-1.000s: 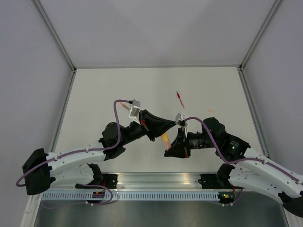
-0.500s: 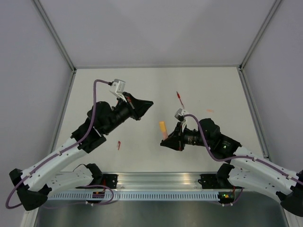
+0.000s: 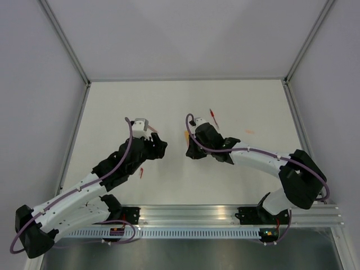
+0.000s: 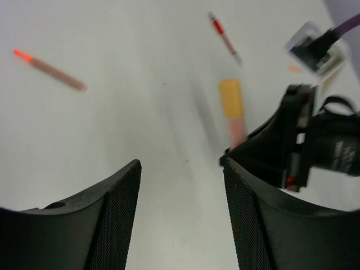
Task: Insert the pens into the pen caps
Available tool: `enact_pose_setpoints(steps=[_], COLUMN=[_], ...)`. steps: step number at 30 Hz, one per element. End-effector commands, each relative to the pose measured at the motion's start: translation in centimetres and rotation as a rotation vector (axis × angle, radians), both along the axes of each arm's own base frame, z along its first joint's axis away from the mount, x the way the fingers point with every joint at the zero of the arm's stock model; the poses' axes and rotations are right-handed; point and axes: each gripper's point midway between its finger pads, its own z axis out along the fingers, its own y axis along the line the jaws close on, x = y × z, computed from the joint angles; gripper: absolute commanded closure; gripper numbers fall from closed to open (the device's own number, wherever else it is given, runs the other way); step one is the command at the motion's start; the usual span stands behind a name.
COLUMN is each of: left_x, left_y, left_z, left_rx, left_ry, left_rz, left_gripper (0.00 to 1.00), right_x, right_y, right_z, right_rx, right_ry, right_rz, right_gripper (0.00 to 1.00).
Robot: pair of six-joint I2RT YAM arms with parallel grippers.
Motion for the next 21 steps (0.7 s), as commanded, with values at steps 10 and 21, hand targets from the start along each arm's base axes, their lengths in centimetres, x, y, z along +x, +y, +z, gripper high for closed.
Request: enact_pose_setpoints(steps=[10,21], left_x=[0.2,0.2], left_y=[2.9,3.3], left_z=[-1.4,-1.2], left_rx=[0.056,0.082], left_ry=[-0.098,-0.1], left_rz=[0.074,0.083], left_gripper=[0.3,0.28], right_x=[6.1,6.5], right_y=[-1.8,-2.8], right_z=[-6.0,-6.5], right_rx=[-0.19,-0.236], right_ry=[0.145,0.164], right_rz=[-0.288,-0.323], right_gripper=[0.81,0.57])
